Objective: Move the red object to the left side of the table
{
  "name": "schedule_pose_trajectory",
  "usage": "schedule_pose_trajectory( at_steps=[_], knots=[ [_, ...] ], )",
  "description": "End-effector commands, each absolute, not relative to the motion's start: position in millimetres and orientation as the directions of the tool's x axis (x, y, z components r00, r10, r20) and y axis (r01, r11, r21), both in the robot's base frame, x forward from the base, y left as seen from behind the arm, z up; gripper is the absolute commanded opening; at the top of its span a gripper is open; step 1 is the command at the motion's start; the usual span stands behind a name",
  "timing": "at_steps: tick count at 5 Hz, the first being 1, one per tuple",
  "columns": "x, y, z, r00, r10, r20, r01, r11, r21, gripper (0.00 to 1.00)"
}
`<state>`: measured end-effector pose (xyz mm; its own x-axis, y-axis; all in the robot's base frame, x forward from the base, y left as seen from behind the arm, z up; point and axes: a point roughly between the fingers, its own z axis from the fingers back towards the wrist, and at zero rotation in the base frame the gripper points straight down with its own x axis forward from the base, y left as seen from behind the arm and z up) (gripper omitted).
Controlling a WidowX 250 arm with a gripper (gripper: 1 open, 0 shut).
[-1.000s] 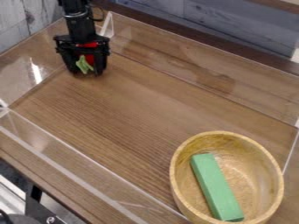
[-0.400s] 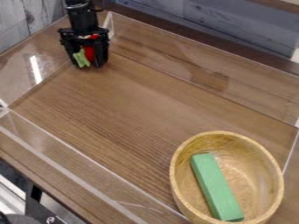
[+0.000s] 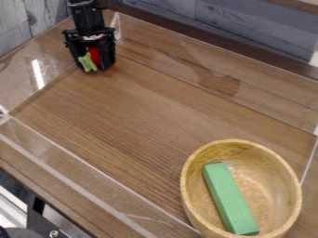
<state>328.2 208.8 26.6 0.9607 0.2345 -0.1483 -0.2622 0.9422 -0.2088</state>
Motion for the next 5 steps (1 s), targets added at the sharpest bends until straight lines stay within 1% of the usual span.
schedule_pose_trajectory(
  at_steps=[1, 3, 4, 5],
  knots=[
    [330, 220, 54.0, 0.96, 0.263, -0.096, -0.278, 0.936, -0.214, 1.0],
    [325, 219, 89.5, 0.968, 0.24, -0.07, -0.25, 0.934, -0.256, 1.0],
    [323, 219, 111.6, 0.973, 0.228, -0.046, -0.232, 0.933, -0.275, 1.0],
    [319, 206, 136.3, 0.984, 0.178, -0.011, -0.174, 0.942, -0.286, 1.0]
  ],
)
